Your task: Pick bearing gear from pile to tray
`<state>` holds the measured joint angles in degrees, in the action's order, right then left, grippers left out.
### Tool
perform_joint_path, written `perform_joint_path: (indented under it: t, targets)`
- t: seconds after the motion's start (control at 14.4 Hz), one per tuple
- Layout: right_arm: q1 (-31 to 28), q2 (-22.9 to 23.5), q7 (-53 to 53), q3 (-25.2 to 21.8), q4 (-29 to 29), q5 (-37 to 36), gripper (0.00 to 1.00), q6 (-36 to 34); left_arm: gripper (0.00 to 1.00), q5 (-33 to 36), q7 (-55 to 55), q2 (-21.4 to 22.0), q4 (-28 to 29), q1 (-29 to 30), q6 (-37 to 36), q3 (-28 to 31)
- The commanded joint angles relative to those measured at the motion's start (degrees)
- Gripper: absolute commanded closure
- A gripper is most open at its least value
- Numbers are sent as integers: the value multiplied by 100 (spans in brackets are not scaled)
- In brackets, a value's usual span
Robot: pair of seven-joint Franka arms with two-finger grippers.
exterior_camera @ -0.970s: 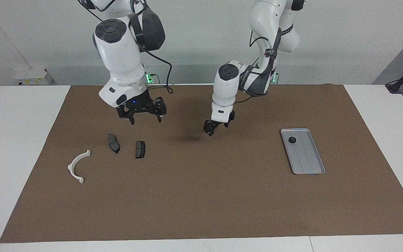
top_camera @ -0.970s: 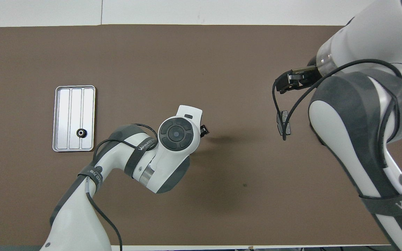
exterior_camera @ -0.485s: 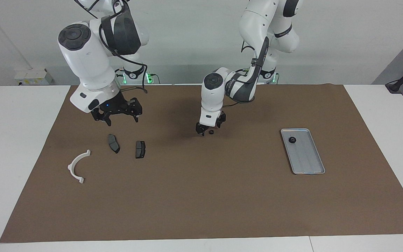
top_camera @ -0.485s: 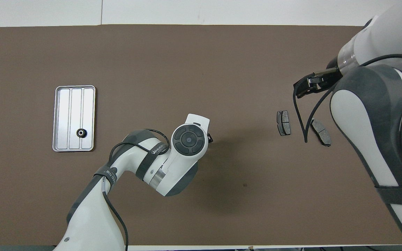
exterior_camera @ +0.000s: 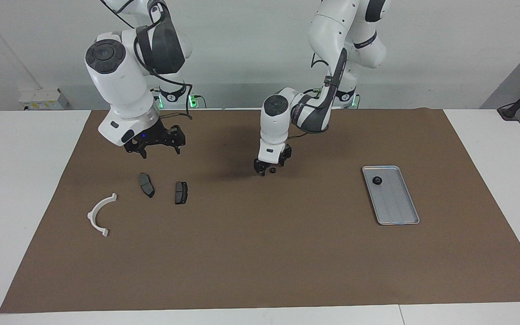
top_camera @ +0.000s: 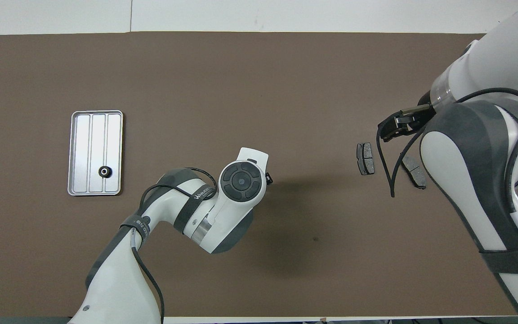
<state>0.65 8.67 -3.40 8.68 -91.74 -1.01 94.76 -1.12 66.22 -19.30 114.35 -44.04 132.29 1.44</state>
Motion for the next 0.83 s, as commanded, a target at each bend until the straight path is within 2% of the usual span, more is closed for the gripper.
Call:
perform_joint_path:
  t: [0.0, 0.14, 0.28, 0.35, 0.48, 0.76]
  targets:
    - [-450, -233, 85, 11, -169, -267, 0, 95, 9, 59, 49, 75, 193, -52, 209, 58]
    - [-749, -400, 129, 11, -142, -276, 0, 86, 16, 59, 40, 75, 193, -44, 218, 58]
    - [-943, -549, 138, 20, -151, -276, 0, 60, 38, 59, 49, 75, 193, -44, 210, 58]
    - [-1031, -655, 155, 20, -194, -268, 0, 8, 56, 59, 40, 75, 193, -44, 218, 58]
    - [-1085, -708, 147, 20, -195, -259, 0, -28, 100, 68, 23, 75, 193, -26, 201, 58]
    - [-1199, -918, 94, 20, -265, -145, 0, -272, 100, 68, 14, 92, 193, -8, 140, 67]
